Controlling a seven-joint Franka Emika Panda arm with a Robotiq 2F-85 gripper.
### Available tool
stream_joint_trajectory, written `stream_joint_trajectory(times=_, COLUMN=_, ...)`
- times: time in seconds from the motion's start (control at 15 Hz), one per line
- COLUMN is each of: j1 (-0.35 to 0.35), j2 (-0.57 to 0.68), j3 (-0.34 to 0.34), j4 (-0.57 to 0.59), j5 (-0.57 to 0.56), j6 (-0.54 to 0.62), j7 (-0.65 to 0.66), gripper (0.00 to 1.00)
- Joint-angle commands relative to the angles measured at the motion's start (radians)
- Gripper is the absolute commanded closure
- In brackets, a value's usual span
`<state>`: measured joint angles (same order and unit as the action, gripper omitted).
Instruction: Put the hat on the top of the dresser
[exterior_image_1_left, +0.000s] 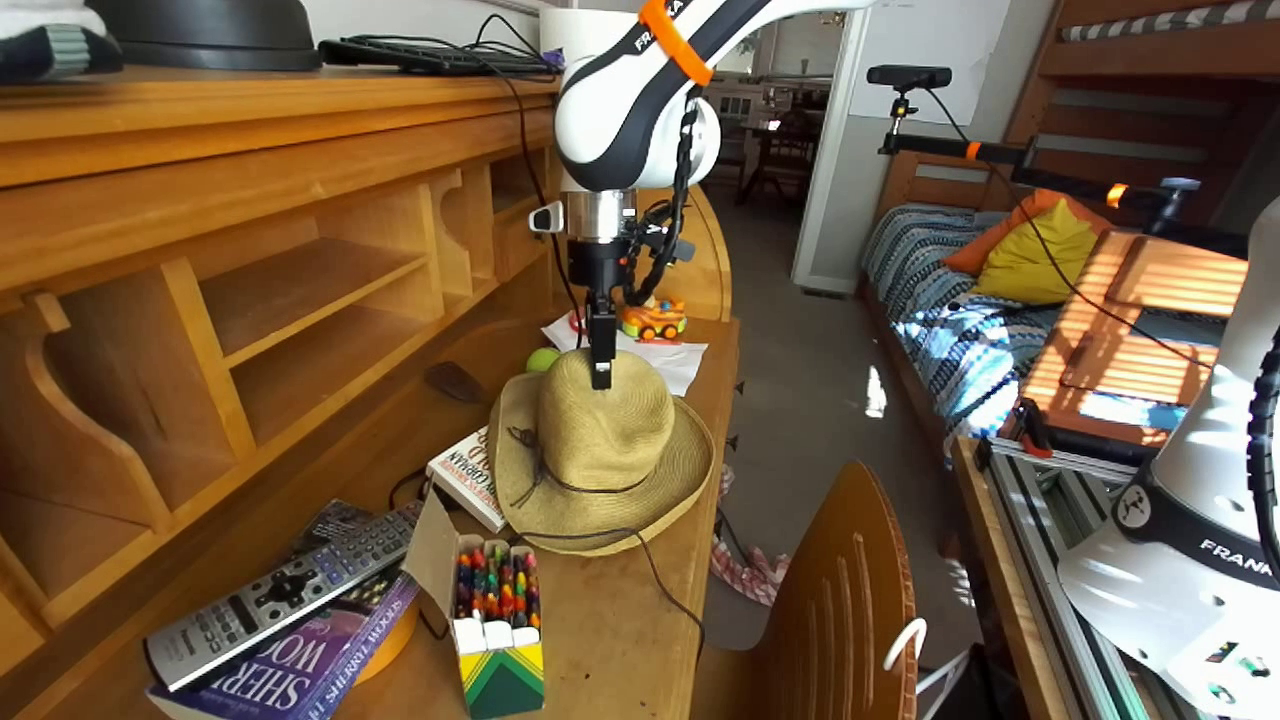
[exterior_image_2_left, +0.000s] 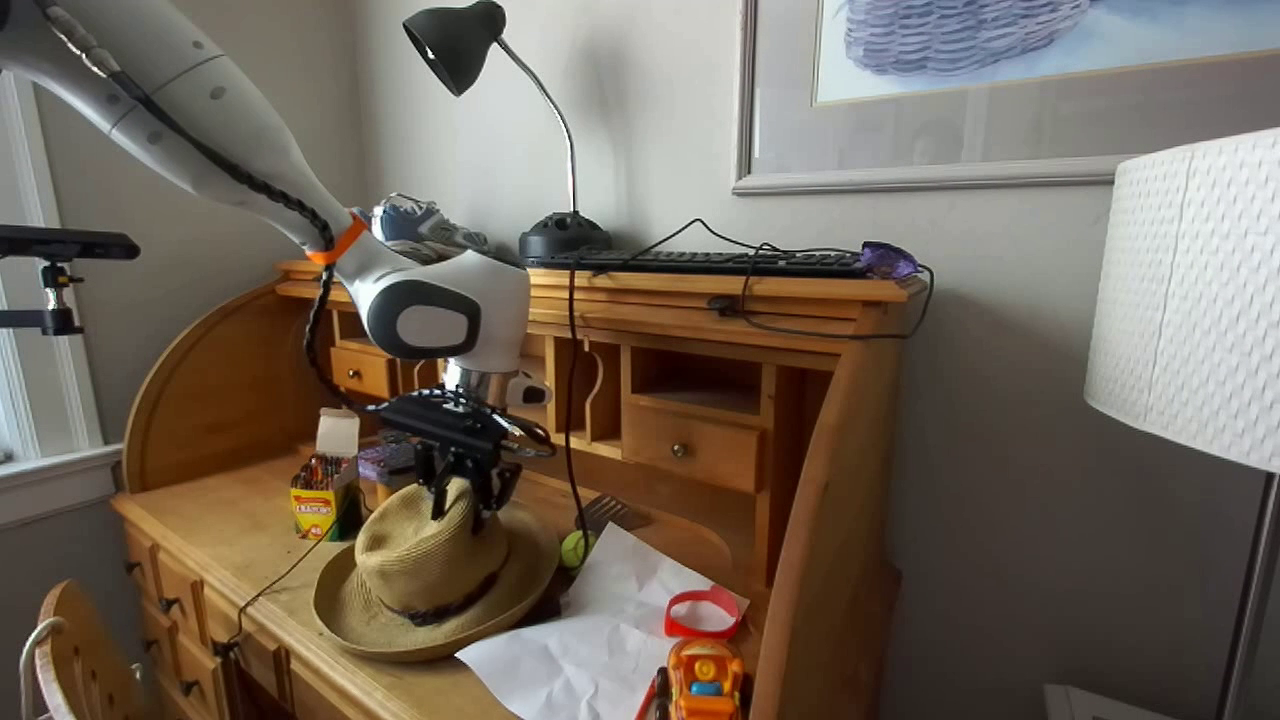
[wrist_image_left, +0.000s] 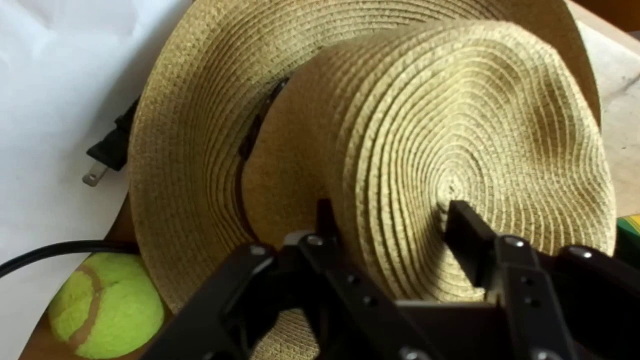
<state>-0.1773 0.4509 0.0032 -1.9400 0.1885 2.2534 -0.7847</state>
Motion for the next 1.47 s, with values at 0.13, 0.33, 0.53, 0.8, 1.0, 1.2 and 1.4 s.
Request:
stream_joint_trajectory(times=0.13, j1=0.001, j2=0.022, j3=-0.002, j4=0.014, j5=-0.037, j6=-0.007, j7=0.083, gripper=0.88)
stream_joint_trajectory(times=0.33, j1=-0.001, j2=0.019, j3=-0.002, j4=0.01, j5=-0.036, j6=-0.018, j7=0.116, gripper=1.0)
stream_joint_trajectory(times=0.53, j1=-0.01, j2=-0.026, j3=0.007, j4=-0.033, j5=-0.016, j6=-0.025, j7=0.139, gripper=0.99)
stream_joint_trajectory(times=0.8, j1=-0.044, j2=-0.113, j3=0.029, j4=-0.098, j5=0.028, j6=-0.103, j7=0.053, gripper=0.98)
stream_joint_trajectory(times=1.0, j1=-0.068, j2=-0.195, j3=0.027, j4=-0.157, j5=0.118, j6=-0.134, j7=-0.013, gripper=0.98)
stream_joint_trajectory(times=1.2, j1=-0.083, j2=-0.271, j3=-0.007, j4=-0.208, j5=0.235, j6=-0.114, j7=0.009, gripper=0.98)
stream_joint_trajectory(times=1.4, j1=-0.089, j2=-0.316, j3=-0.07, j4=-0.211, j5=0.268, j6=-0.138, j7=0.107, gripper=0.98)
